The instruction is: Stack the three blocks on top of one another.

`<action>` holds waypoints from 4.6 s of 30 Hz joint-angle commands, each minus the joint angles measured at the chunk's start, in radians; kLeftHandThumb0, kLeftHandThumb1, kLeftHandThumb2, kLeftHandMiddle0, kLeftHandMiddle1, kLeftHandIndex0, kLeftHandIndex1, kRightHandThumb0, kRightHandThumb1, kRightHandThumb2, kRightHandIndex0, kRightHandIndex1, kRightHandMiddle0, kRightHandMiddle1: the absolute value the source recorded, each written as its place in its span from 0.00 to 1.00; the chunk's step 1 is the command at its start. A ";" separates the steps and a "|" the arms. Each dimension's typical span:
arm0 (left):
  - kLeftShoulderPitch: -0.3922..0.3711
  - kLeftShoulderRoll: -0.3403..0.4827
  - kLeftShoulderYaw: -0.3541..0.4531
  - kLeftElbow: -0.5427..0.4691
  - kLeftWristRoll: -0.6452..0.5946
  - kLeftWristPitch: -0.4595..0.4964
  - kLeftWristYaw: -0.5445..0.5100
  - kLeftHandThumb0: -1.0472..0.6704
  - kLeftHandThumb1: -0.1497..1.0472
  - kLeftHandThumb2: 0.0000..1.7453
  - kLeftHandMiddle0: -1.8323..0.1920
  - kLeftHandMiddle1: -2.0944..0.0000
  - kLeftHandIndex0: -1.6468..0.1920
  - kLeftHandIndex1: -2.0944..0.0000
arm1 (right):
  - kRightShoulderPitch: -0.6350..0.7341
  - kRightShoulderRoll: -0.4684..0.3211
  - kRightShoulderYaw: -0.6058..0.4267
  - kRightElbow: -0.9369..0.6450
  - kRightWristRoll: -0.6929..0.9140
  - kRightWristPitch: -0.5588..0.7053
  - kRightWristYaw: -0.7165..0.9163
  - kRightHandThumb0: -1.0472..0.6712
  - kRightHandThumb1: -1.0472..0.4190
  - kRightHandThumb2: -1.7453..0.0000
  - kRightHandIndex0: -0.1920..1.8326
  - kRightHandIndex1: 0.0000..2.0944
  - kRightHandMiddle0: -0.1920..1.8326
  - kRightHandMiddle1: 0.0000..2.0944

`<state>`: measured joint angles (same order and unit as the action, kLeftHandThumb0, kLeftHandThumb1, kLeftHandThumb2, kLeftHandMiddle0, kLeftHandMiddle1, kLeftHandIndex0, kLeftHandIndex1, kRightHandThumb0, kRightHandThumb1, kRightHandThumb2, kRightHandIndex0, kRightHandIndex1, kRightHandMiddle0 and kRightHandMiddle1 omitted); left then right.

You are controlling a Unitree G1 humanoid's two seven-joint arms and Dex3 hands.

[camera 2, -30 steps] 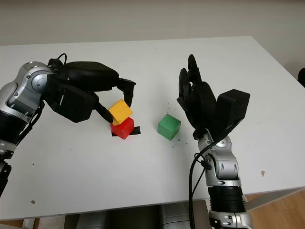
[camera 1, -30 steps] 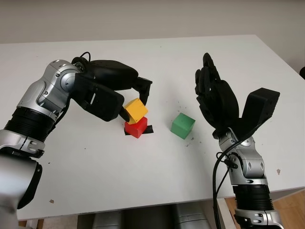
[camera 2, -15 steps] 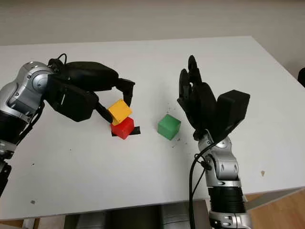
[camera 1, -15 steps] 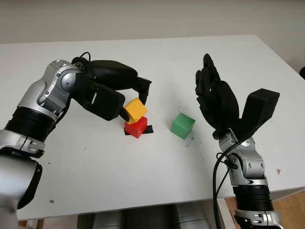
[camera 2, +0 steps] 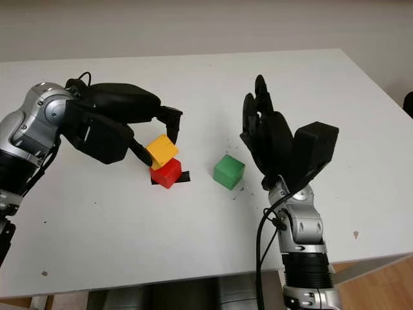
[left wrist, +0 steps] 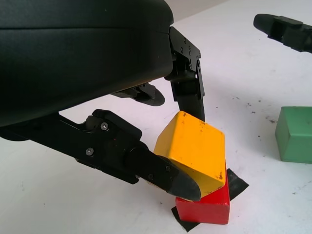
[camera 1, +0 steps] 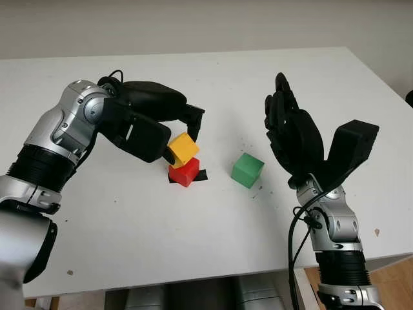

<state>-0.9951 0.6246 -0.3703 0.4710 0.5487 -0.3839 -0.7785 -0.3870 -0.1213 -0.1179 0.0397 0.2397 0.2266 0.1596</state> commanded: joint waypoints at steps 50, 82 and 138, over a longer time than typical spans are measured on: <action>-0.060 0.195 0.074 0.151 0.024 0.035 0.141 0.26 0.81 0.02 0.90 0.98 0.76 0.96 | 0.000 -0.004 -0.014 -0.015 0.004 0.002 0.004 0.19 0.00 0.61 0.00 0.00 0.00 0.00; 0.010 0.180 -0.071 0.216 0.276 -0.148 0.374 0.28 0.81 0.03 0.93 0.97 0.77 0.96 | -0.011 -0.016 -0.021 -0.006 0.004 0.001 0.024 0.18 0.00 0.64 0.00 0.00 0.00 0.00; 0.036 0.123 -0.184 0.436 0.373 -0.212 0.753 0.39 0.92 0.03 0.73 0.97 0.66 0.39 | -0.003 -0.011 -0.025 -0.009 0.010 0.005 0.026 0.18 0.00 0.63 0.00 0.00 0.00 0.00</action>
<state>-0.9677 0.7517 -0.5525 0.8964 0.9271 -0.5927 -0.0332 -0.3868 -0.1286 -0.1354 0.0397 0.2428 0.2332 0.1864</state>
